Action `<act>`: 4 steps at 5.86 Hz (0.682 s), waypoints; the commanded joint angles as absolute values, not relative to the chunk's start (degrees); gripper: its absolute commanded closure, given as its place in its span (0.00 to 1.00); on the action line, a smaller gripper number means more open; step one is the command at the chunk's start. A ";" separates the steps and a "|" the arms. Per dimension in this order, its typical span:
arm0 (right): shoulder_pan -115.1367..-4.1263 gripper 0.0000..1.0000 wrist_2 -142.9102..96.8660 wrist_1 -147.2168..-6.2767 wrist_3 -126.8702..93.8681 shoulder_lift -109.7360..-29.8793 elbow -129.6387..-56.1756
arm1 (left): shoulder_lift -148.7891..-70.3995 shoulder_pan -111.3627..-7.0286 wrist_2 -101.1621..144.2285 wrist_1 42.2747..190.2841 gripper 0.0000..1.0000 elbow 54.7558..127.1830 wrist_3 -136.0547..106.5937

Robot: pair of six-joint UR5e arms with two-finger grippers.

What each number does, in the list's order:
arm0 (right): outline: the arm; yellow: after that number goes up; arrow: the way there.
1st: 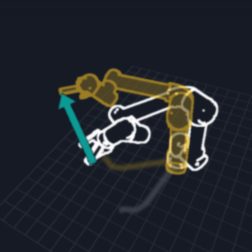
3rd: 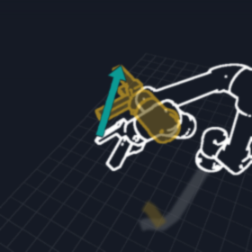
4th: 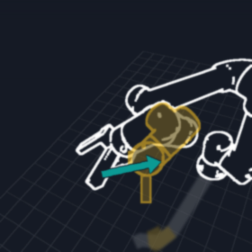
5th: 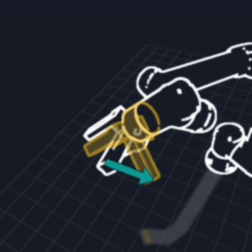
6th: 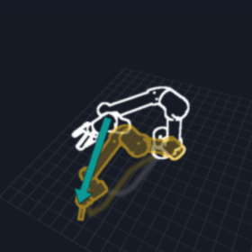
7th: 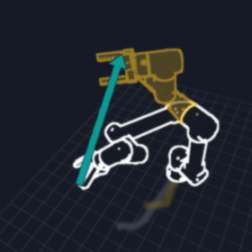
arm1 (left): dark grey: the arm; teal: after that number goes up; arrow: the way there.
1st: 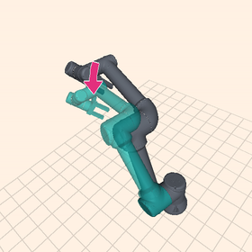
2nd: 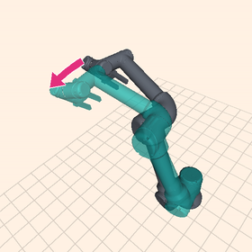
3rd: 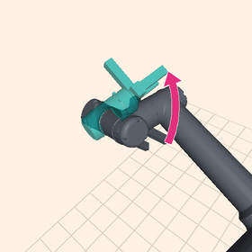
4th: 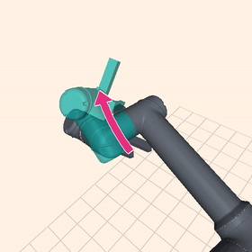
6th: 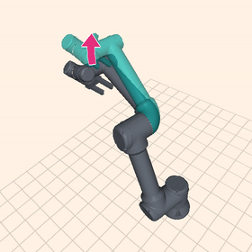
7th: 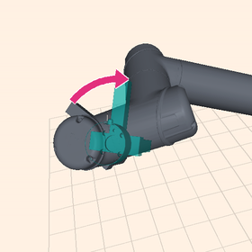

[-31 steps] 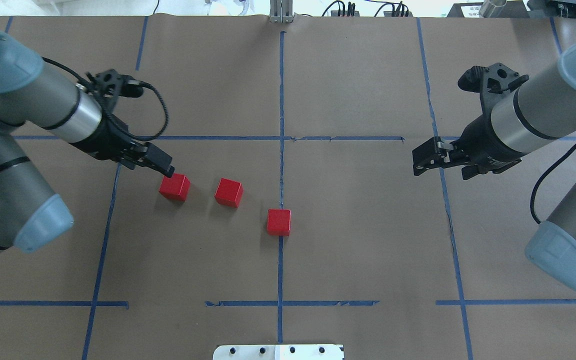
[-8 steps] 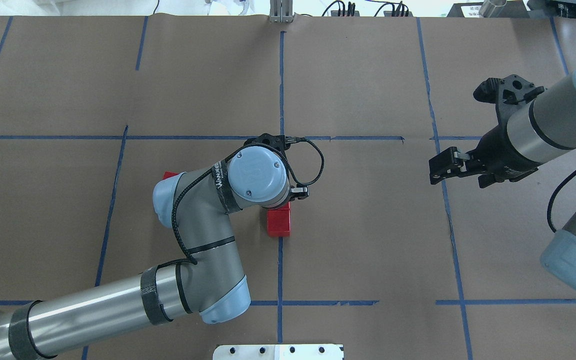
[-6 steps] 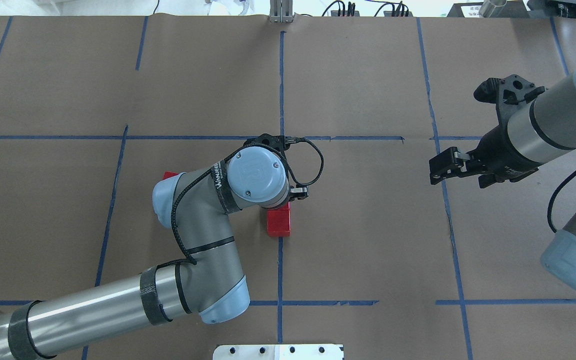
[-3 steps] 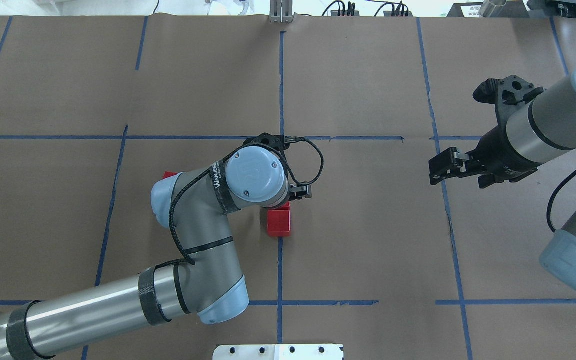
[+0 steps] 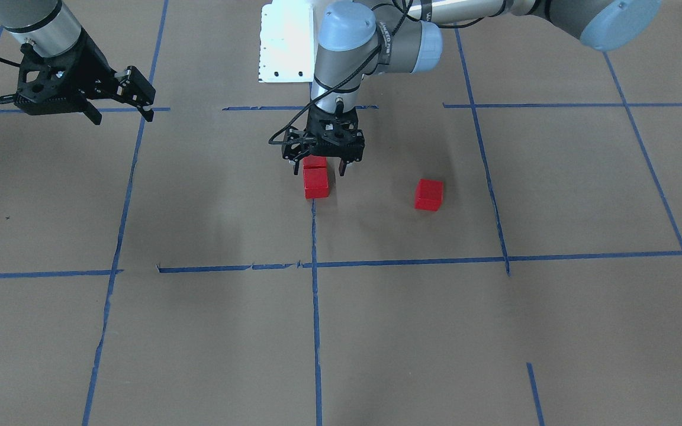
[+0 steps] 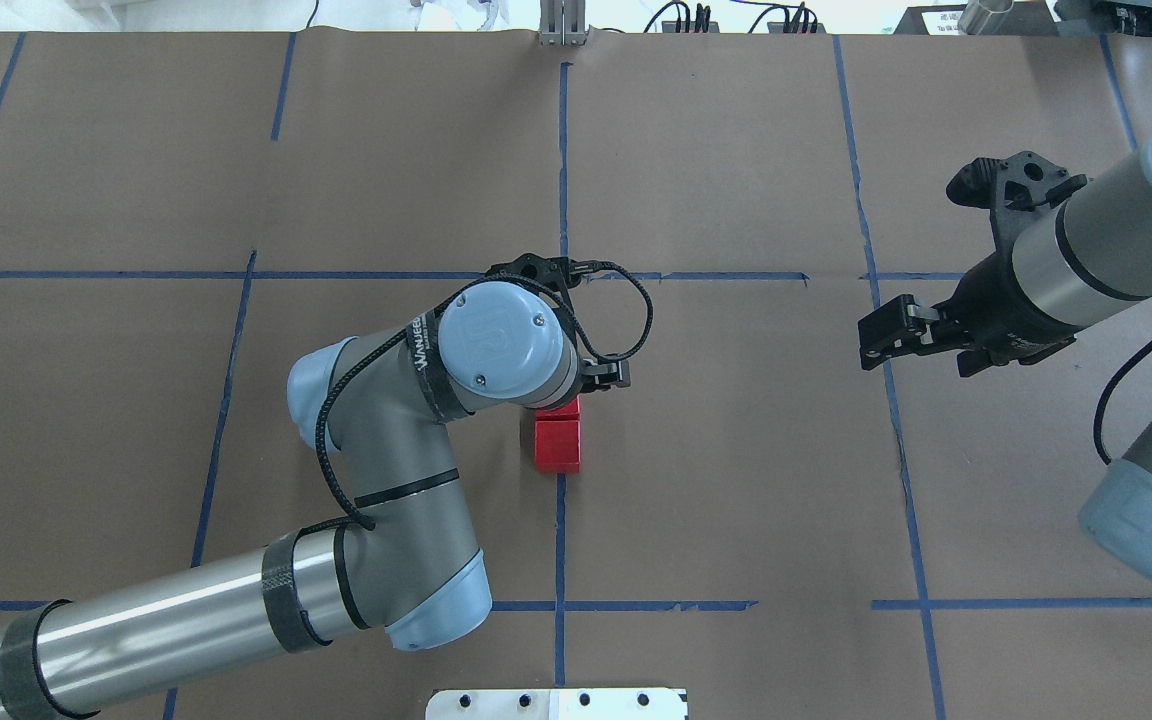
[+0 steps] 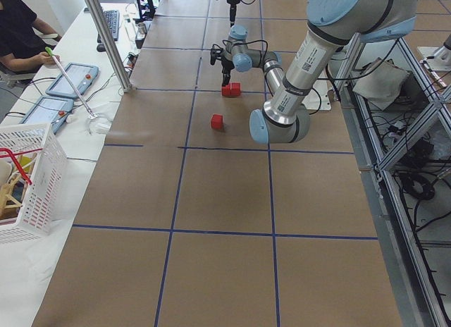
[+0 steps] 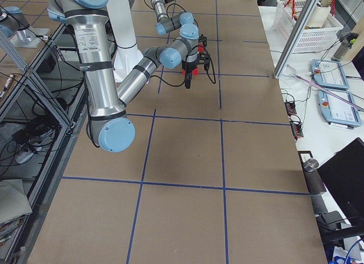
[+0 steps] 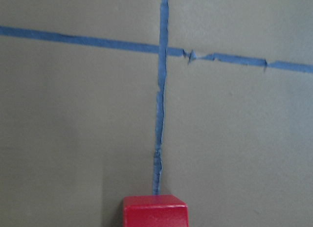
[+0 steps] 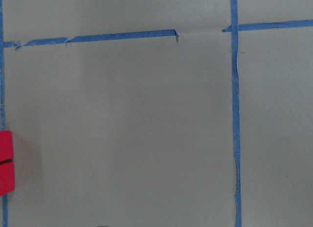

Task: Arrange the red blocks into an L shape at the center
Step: 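Open the left gripper and move it back to the remaining red cube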

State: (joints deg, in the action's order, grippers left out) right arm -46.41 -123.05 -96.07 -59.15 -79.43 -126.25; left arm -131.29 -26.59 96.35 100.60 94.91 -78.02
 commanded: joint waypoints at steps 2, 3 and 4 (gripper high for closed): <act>-46.41 0.00 -123.05 -96.06 -59.15 -79.54 -126.39 | -119.75 -32.50 97.64 102.48 0.01 100.89 -63.49; -46.41 0.00 -123.05 -96.06 -59.15 -79.54 -126.39 | -117.79 -33.82 100.52 102.39 0.01 100.99 -64.15; -46.41 0.00 -123.05 -96.06 -59.15 -79.45 -126.47 | -115.95 -34.19 100.63 102.31 0.01 100.90 -63.64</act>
